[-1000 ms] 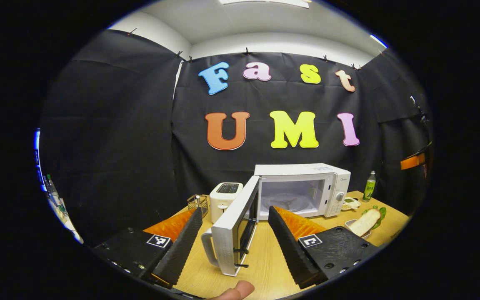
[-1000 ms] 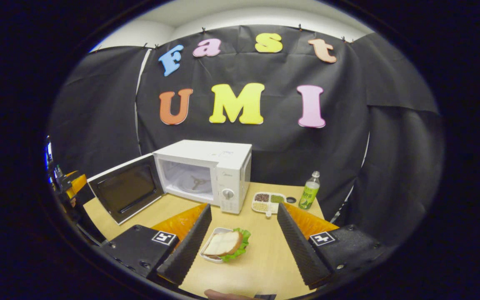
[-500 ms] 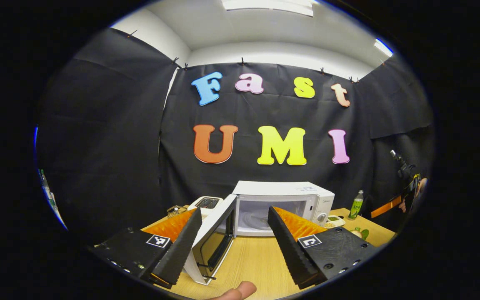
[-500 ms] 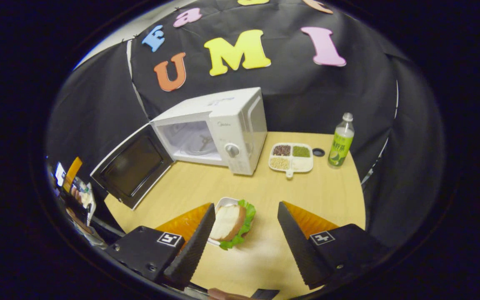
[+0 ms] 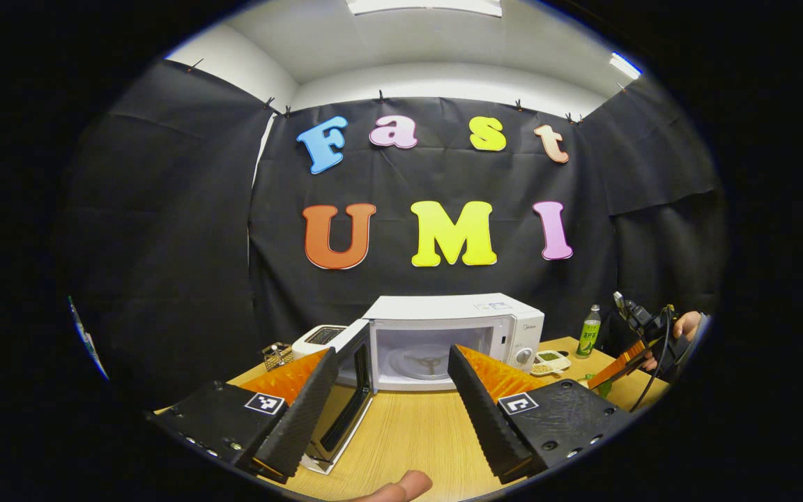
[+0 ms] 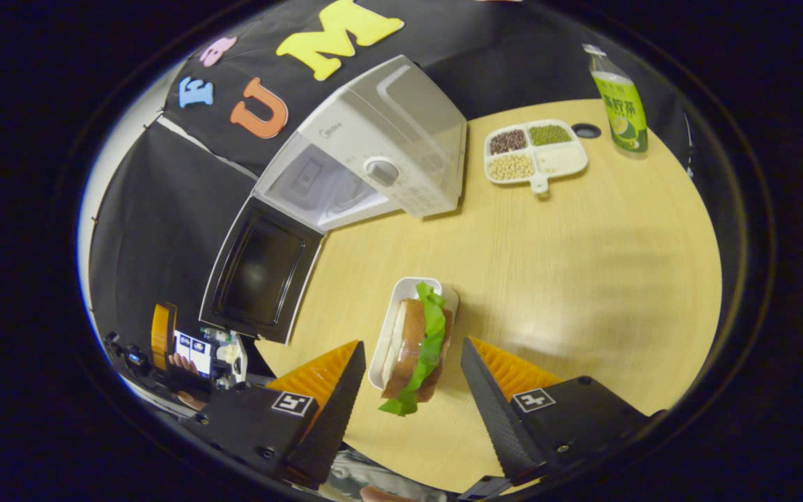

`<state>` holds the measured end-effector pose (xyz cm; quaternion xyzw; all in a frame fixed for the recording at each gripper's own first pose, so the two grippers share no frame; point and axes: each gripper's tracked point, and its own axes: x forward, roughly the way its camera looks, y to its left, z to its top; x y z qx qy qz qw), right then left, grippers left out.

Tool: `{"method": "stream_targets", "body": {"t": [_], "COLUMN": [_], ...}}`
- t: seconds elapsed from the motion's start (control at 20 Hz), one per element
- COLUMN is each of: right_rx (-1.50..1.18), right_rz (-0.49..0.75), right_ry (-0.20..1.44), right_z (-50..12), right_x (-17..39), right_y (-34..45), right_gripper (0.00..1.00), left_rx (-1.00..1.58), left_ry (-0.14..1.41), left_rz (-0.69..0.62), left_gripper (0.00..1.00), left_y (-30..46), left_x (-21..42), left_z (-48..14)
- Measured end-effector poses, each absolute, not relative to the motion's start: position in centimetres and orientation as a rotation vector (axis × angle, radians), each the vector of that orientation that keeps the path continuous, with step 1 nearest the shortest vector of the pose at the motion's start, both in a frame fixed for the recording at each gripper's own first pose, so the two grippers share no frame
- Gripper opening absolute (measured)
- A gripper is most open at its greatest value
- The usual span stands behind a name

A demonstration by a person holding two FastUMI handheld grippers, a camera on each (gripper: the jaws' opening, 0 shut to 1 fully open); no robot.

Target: Open the microwave oven with the left hand, put the food in, and close the microwave oven.

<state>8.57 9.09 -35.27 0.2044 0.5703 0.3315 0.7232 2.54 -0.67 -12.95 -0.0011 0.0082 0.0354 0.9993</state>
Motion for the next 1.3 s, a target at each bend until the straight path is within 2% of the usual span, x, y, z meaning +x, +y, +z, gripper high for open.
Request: {"method": "stream_targets", "body": {"t": [0.05, 0.1, 0.2, 0.25, 0.3, 0.35, 0.4, 0.45, 0.5, 0.55, 0.6, 0.9, 0.95, 1.0, 1.15, 1.2, 1.25, 1.3], "right_rx": [0.459, 0.489, 0.571, 0.565, 0.549, 0.535, 0.522, 0.504, 0.483, 0.464, 0.441, 0.281, 0.235, 0.185, 0.100, 0.090, 0.077, 0.054], "right_rz": [0.745, 0.745, 0.726, 0.730, 0.739, 0.738, 0.735, 0.728, 0.724, 0.723, 0.730, 0.716, 0.704, 0.693, 0.691, 0.692, 0.690, 0.685], "right_ry": [1.285, 1.297, 1.327, 1.326, 1.308, 1.288, 1.264, 1.244, 1.222, 1.198, 1.177, 0.995, 0.955, 0.916, 0.818, 0.799, 0.784, 0.765], "right_z": [-35.8, -36.1, -35.8, -35.8, -35.5, -35.2, -34.4, -33.9, -33.4, -32.6, -31.7, -26.9, -26.2, -25.6, -23.5, -23.1, -22.8, -22.8], "right_x": [8.3, 8.3, 7.8, 7.7, 7.6, 7.6, 7.5, 7.5, 7.3, 7.3, 6.9, 5.5, 5.5, 5.3, 4.5, 4.2, 3.9, 3.9], "right_y": [9.2, 9.4, 9.5, 9.2, 9.1, 9.0, 8.8, 8.6, 8.6, 8.8, 9.0, 10.7, 11.0, 11.4, 13.5, 14.4, 15.2, 16.0], "right_gripper": [0.86, 0.72, 0.35, 0.35, 0.27, 0.26, 0.27, 0.35, 0.35, 0.35, 0.35, 0.35, 0.35, 0.35, 0.35, 0.35, 0.35, 0.35], "left_rx": [-0.006, -0.012, -0.021, -0.019, -0.016, -0.014, -0.012, -0.010, -0.009, -0.008, -0.008, -0.037, -0.037, -0.038, -0.051, -0.057, -0.058, -0.056], "left_ry": [0.021, 0.026, 0.038, 0.039, 0.040, 0.041, 0.039, 0.037, 0.036, 0.037, 0.038, 0.042, 0.040, 0.040, 0.041, 0.036, 0.026, 0.019], "left_rz": [0.072, 0.074, 0.078, 0.082, 0.084, 0.083, 0.084, 0.084, 0.080, 0.078, 0.078, 0.069, 0.059, 0.057, 0.051, 0.049, 0.048, 0.035], "left_gripper": [0.95, 0.95, 0.95, 0.95, 0.84, 0.95, 0.95, 0.95, 0.95, 0.84, 0.95, 0.95, 0.84, 0.95, 0.95, 0.84, 0.95, 0.95], "left_y": [-0.8, -1.0, -1.0, -1.0, -0.9, -0.9, -0.8, -0.7, -0.7, -0.7, -0.4, 0.8, 1.1, 1.6, 2.6, 2.9, 3.1, 3.0], "left_x": [2.6, 2.7, 2.6, 2.6, 2.6, 2.6, 2.5, 2.5, 2.5, 2.5, 2.4, 2.0, 1.9, 1.7, 1.6, 1.5, 1.3, 1.2], "left_z": [-13.1, -13.3, -13.5, -13.5, -13.5, -13.5, -13.5, -13.4, -13.5, -13.6, -13.9, -14.8, -14.7, -14.5, -14.3, -14.2, -14.0, -13.9]}}
